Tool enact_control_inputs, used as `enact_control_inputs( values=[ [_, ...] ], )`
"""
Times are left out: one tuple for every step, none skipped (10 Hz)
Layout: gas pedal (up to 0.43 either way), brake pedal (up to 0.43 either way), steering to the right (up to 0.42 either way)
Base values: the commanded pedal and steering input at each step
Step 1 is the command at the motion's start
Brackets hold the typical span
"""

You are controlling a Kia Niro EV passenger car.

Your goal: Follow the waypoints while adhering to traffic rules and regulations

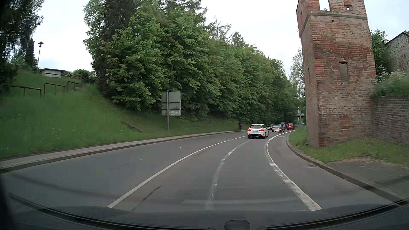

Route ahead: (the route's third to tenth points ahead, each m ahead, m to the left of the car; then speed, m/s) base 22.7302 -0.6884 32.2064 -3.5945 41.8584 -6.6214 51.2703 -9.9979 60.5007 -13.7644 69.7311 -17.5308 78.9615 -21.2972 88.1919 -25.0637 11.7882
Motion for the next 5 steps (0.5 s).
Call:
enact_control_inputs(
  values=[
    [0.008, 0.0, 0.045],
    [0.008, 0.0, 0.045],
    [0.008, 0.0, 0.045],
    [0.02, 0.0, 0.046],
    [0.02, 0.0, 0.05]
  ],
)
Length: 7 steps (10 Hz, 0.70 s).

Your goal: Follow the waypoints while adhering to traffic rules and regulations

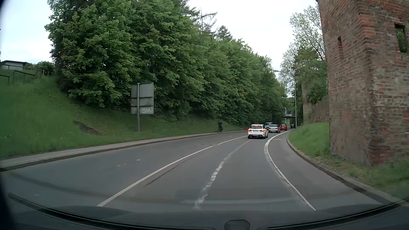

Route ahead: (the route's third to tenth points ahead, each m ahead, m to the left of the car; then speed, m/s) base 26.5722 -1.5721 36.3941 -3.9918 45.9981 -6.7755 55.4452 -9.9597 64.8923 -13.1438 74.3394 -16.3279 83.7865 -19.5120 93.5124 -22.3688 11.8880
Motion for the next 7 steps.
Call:
enact_control_inputs(
  values=[
    [0.02, 0.0, 0.05],
    [0.02, 0.0, 0.05],
    [0.02, 0.0, 0.05],
    [0.02, 0.0, 0.05],
    [0.028, 0.0, 0.05],
    [0.028, 0.0, 0.05],
    [0.028, 0.0, 0.05]
  ],
)
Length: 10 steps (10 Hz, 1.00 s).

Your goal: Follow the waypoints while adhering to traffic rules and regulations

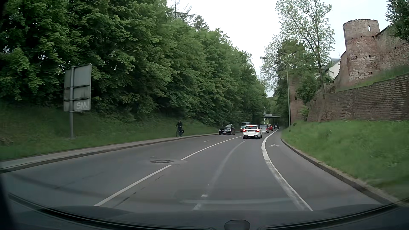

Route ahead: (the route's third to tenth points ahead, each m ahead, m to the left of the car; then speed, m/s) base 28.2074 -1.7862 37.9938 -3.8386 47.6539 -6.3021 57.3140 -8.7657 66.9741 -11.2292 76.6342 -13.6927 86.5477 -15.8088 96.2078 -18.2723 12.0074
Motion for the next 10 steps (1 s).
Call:
enact_control_inputs(
  values=[
    [0.028, 0.0, 0.05],
    [0.028, 0.0, 0.048],
    [0.028, 0.0, 0.045],
    [0.028, 0.0, 0.041],
    [0.028, 0.0, 0.04],
    [0.028, 0.0, 0.039],
    [0.028, 0.0, 0.037],
    [0.028, 0.0, 0.036],
    [0.028, 0.0, 0.035],
    [0.028, 0.0, 0.034]
  ],
)
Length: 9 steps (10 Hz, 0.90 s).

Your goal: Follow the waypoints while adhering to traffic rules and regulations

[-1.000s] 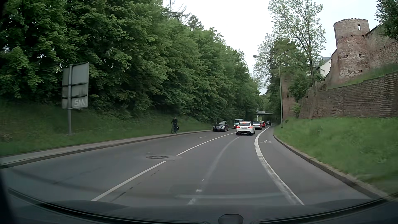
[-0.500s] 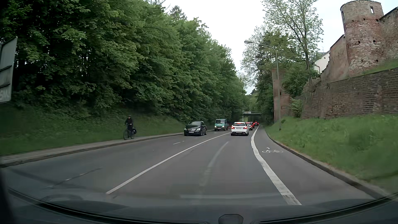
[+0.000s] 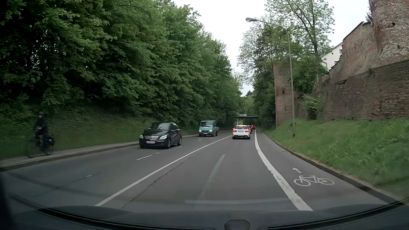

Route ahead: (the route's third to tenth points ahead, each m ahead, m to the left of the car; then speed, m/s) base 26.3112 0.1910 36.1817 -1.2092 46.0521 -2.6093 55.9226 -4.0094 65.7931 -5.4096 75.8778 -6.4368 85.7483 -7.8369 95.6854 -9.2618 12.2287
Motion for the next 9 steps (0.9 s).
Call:
enact_control_inputs(
  values=[
    [0.028, 0.0, 0.034],
    [0.028, 0.0, 0.033],
    [0.028, 0.0, 0.032],
    [0.028, 0.0, 0.032],
    [0.039, 0.0, 0.03],
    [0.039, 0.0, 0.029],
    [0.047, 0.0, 0.025],
    [0.059, 0.0, 0.024],
    [0.067, 0.0, 0.023]
  ],
)
